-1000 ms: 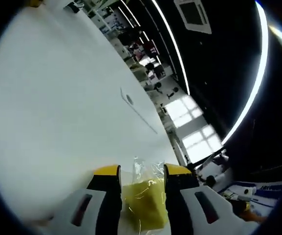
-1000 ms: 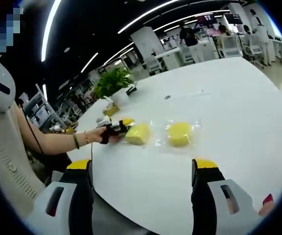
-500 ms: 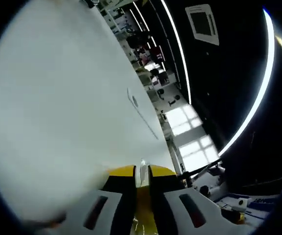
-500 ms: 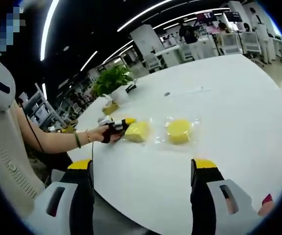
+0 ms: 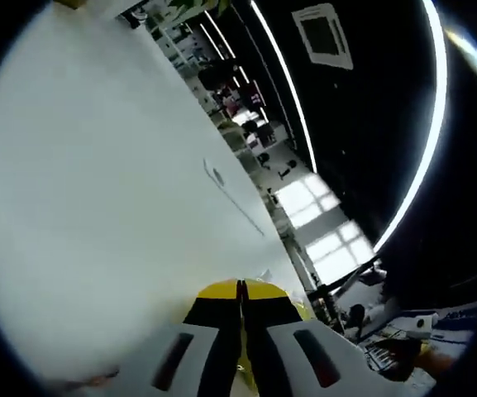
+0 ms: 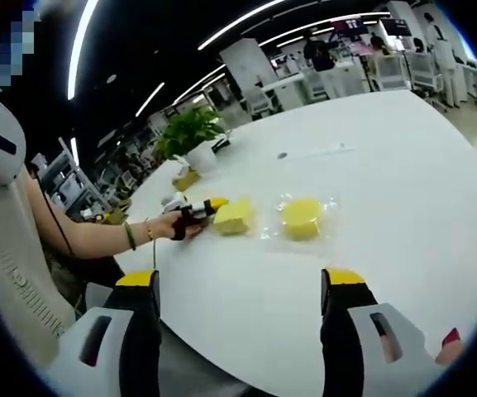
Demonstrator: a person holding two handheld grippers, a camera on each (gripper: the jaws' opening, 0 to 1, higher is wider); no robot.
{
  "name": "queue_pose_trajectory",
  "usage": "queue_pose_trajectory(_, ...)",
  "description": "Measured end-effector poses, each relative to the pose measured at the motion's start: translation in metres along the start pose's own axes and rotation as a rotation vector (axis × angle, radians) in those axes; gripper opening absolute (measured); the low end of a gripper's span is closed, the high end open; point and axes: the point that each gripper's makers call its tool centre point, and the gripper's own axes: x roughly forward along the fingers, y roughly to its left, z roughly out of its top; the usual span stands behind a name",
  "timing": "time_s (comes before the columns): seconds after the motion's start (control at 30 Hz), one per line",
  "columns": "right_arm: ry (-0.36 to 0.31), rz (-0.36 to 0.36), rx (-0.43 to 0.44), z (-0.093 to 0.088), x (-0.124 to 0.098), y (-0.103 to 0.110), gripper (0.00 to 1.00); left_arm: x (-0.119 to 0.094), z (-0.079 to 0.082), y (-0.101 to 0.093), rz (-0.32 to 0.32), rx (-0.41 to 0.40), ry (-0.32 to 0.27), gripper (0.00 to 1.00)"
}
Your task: Compare the silicone blocks by pressing each to a similar depth, holding the contact briefly, and releasing to observe deformation and rebound differences across the visible hardness samples.
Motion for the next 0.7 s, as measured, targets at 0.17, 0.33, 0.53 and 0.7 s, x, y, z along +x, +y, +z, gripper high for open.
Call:
queue_pose_trajectory(0.17,0.004,0.004,-0.003,-0.001,0.001,0.001,0.73,-0.002,0.005,-0.003,0.021,0.031,-0.002,0.00)
queue_pose_trajectory(0.33,0.003,0.016,-0.007,0.000,0.001,0.003,0.72,-0.008,0.012,-0.009,0.032,0.058,-0.012,0.00)
queue_pose_trajectory(0.53,-0.006,0.026,-0.015,0.002,-0.002,0.006,0.71,-0.010,0.017,-0.027,0.013,0.141,-0.017,0.00)
queue_pose_trajectory(0.7,-0.015,0.036,-0.024,0.004,-0.004,0.010,0.71,-0.013,0.019,-0.052,-0.012,0.187,-0.016,0.00)
